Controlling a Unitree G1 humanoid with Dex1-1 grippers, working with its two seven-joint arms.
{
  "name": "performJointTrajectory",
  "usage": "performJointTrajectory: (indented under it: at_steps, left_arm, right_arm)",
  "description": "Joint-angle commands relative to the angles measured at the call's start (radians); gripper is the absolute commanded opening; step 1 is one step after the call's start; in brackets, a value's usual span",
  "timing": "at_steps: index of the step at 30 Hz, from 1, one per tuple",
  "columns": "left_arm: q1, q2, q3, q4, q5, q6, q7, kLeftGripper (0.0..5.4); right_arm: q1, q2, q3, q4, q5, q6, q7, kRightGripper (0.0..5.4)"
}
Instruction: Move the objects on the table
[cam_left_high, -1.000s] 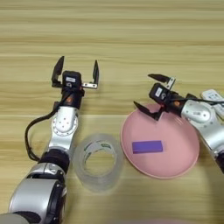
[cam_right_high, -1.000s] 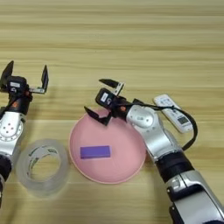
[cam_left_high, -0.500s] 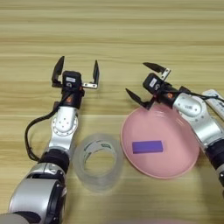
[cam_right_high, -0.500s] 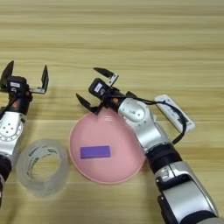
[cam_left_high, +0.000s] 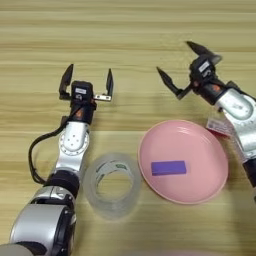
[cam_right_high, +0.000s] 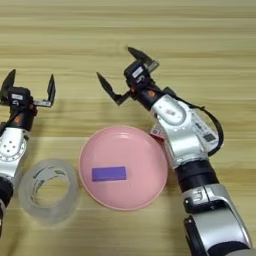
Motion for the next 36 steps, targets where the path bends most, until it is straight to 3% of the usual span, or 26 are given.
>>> performJointTrajectory:
  at_steps: [1, 13, 21, 28, 36]
  left_arm:
    - [-0.009, 0.0, -0.001, 0.005, -0.001, -0.01, 0.003, 5.39]
    - [-0.016, 0.003, 0.001, 0.012, -0.004, -0.007, 0.002, 5.39]
    - [-0.02, 0.002, 0.003, 0.017, -0.005, -0.006, 0.004, 5.39]
    - [-0.027, 0.003, 0.004, 0.027, -0.005, -0.006, 0.004, 5.39]
    - [-0.038, 0.009, 0.009, 0.045, -0.01, -0.008, 0.0, 5.39]
  right_arm:
    - [0.017, -0.049, -0.064, -0.079, 0.069, 0.074, 0.025, 5.4]
    - [0.129, -0.219, -0.224, -0.228, 0.232, 0.3, 0.12, 5.4]
    - [0.226, -0.317, -0.297, -0.255, 0.315, 0.451, 0.195, 5.4]
    - [0.318, -0.415, -0.295, -0.185, 0.305, 0.514, 0.308, 5.4]
    - [0.327, -0.435, -0.26, -0.043, 0.246, 0.495, 0.336, 5.4]
